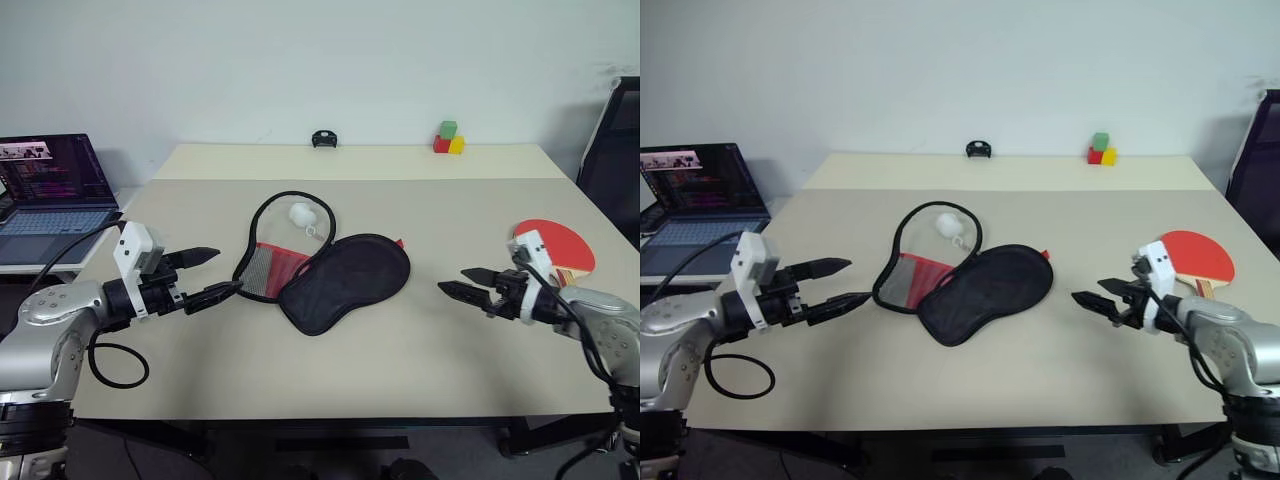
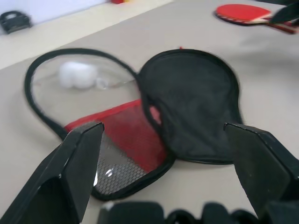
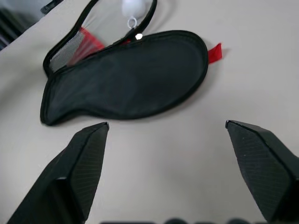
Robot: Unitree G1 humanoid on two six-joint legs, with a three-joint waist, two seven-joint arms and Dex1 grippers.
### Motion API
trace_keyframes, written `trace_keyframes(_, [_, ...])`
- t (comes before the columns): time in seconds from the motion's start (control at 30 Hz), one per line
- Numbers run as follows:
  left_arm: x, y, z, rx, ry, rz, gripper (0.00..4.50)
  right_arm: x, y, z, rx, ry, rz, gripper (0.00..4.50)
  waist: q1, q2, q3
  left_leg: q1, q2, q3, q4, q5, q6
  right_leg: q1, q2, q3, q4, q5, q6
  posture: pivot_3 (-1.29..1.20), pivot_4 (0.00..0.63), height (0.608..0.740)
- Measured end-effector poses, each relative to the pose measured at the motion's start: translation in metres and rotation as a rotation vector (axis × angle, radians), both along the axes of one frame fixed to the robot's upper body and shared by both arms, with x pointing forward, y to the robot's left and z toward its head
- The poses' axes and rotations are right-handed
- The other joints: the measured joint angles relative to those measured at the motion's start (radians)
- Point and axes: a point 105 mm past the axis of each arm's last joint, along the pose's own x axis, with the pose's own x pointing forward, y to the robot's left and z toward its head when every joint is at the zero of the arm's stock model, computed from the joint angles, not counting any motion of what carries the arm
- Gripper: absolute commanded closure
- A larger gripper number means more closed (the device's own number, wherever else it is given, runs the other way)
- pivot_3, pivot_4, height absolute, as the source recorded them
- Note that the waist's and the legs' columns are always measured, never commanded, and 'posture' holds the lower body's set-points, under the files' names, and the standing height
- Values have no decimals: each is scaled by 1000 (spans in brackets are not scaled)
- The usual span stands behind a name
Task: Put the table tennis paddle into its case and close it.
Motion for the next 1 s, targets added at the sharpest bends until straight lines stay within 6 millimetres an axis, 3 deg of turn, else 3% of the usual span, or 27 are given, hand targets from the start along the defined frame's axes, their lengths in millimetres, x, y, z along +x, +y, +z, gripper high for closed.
trace_keyframes(0.13, [-2, -1, 0, 2, 21, -14, 0, 6, 16, -16, 27, 87, 1, 39, 0, 0, 0, -1, 0, 0, 0, 0, 0, -1, 0, 0, -1, 0, 0, 0, 150, 740])
trace_keyframes(0.3, [-2, -4, 4, 8, 8, -30, 0, 27, 30, -29, 66, 157, -68, 39, -1, 0, 0, -1, 0, 0, 0, 0, 0, -1, 0, 0, -1, 0, 0, 0, 150, 740])
trace_keyframes(0.5, [-2, -5, 5, 10, 5, -31, 0, 34, 43, -42, 112, 234, -78, 39, -1, 0, 0, -1, 0, 0, -1, 0, 0, -1, 0, 0, -1, 0, 0, 0, 150, 740])
trace_keyframes(1.0, [-1, -6, 3, 11, 5, -25, 0, 31, 129, -43, 326, 361, 30, 39, -6, 0, 0, 0, 0, 0, -1, 0, 0, -2, 1, 1, 1, 0, 0, 0, 150, 740])
